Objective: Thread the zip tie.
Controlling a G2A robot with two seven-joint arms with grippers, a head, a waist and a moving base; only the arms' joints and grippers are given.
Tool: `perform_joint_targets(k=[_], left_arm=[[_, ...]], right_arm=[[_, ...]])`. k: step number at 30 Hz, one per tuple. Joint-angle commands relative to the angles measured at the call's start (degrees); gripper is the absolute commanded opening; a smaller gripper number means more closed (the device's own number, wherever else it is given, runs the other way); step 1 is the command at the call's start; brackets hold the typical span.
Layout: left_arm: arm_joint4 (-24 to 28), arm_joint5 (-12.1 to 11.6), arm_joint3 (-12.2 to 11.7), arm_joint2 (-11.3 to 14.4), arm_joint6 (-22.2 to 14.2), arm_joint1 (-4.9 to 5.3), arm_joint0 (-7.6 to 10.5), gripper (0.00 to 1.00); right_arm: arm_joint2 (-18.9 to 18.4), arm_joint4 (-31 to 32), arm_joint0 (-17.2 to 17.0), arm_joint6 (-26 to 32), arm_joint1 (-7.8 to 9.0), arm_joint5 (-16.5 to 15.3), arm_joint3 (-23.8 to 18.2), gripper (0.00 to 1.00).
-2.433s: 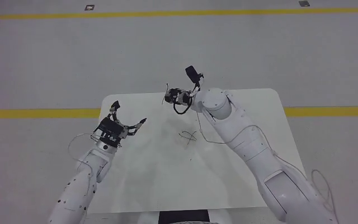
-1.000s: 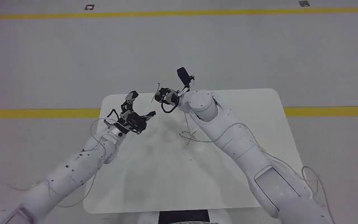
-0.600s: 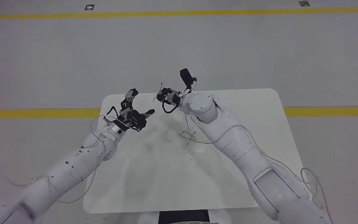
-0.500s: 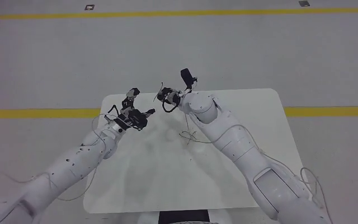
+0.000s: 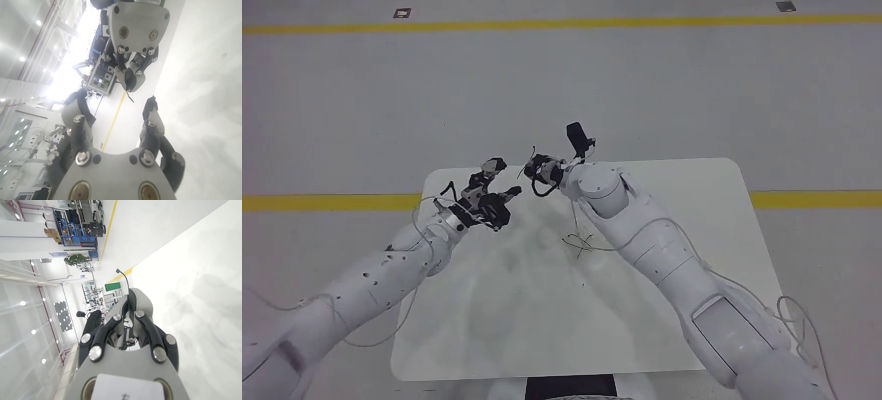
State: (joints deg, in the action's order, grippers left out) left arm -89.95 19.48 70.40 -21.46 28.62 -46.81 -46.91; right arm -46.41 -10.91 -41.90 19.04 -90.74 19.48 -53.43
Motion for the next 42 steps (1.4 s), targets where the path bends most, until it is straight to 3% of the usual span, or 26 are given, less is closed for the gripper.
perform_joint_targets(k=[1,7,15,31,39,42], left_arm=[[0.0,0.0,-0.1,0.4,-0.1,0.04,0.36,0.42],[0.0,0.0,-0.3,1.4,-0.4,0.12,1.09,0.39],[0.0,0.0,-0.6,2.1,-1.3,0.04,1.89,0.42],[0.0,0.0,-0.9,2.7,-1.7,-0.14,2.42,0.25],[0.0,0.0,-1.0,3.0,-1.7,-0.17,2.62,0.23],[0.0,0.0,-1.0,3.1,-1.7,-0.18,2.67,0.13]], right_arm=[[0.0,0.0,0.1,-0.2,-0.07,0.0,0.1,0.00],[0.1,-0.3,0.3,-0.2,-0.22,0.0,0.2,0.00],[0.0,-0.5,0.3,0.5,-0.26,0.0,0.0,0.00],[-0.1,-1.1,-0.2,2.0,-0.18,0.0,-0.5,0.00],[-0.4,-1.0,-0.6,2.1,-0.10,0.0,-1.3,0.00],[-0.5,-1.0,-0.8,2.2,-0.07,0.0,-1.5,0.00]])
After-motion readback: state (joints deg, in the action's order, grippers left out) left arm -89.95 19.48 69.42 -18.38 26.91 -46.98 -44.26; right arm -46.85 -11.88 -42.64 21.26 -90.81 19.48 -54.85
